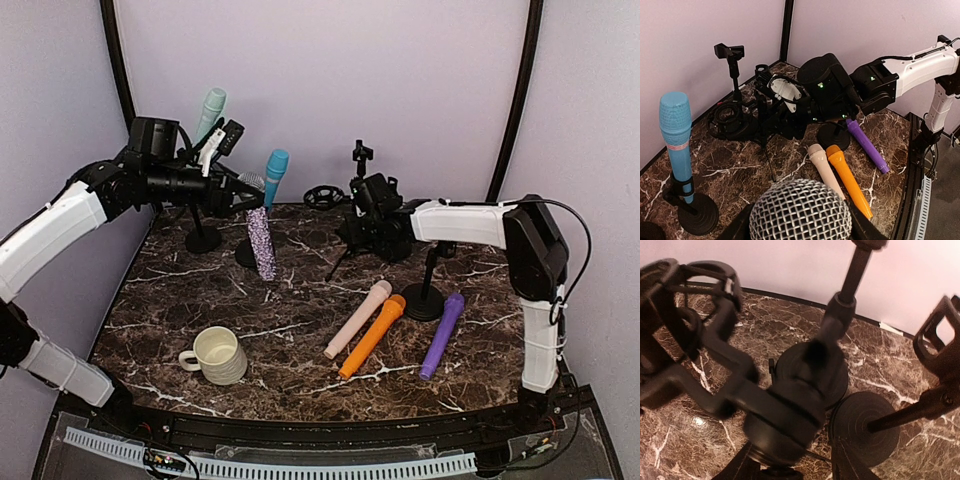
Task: Remove the microphone from the stand
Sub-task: Place the microphone at the center of the board, then hold the microphone stand with the microphone at the center of the board.
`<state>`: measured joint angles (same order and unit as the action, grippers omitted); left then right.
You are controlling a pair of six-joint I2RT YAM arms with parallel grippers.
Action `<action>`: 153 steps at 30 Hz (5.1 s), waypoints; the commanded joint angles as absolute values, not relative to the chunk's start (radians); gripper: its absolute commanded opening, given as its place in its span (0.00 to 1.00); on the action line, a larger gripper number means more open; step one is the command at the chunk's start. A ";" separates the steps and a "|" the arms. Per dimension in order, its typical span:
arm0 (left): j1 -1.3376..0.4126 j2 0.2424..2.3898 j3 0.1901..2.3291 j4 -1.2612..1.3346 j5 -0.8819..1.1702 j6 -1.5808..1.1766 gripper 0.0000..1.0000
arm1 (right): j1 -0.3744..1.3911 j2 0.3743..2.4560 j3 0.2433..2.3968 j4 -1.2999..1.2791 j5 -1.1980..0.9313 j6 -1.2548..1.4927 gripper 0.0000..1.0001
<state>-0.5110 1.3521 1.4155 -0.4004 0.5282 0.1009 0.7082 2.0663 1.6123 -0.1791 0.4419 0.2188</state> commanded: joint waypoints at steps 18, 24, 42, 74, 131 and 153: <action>-0.656 1.569 1.466 -0.545 0.511 0.005 0.00 | 0.669 1.546 1.304 -0.071 0.180 0.217 0.77; -0.705 1.717 1.561 -0.614 0.532 -0.046 0.00 | 0.612 1.402 1.178 -0.061 0.164 0.247 0.79; -0.746 2.069 1.777 -0.464 0.517 -0.098 0.04 | 0.584 1.186 0.992 -0.037 0.169 0.321 0.80; -0.802 2.367 1.822 -0.031 0.374 -0.324 0.27 | 0.584 1.161 0.935 -0.011 0.167 0.420 0.79; -0.211 1.594 0.974 0.347 0.740 -0.057 0.60 | 0.584 1.104 0.874 0.094 0.079 0.401 0.82; -0.122 1.953 1.333 0.331 0.901 0.071 0.55 | 0.584 1.094 0.863 0.065 0.069 0.400 0.82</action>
<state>-0.1211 1.9205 1.2606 0.3801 0.8139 0.0223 0.5880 1.0920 0.8570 0.0448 0.0906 0.4007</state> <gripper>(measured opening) 0.565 0.825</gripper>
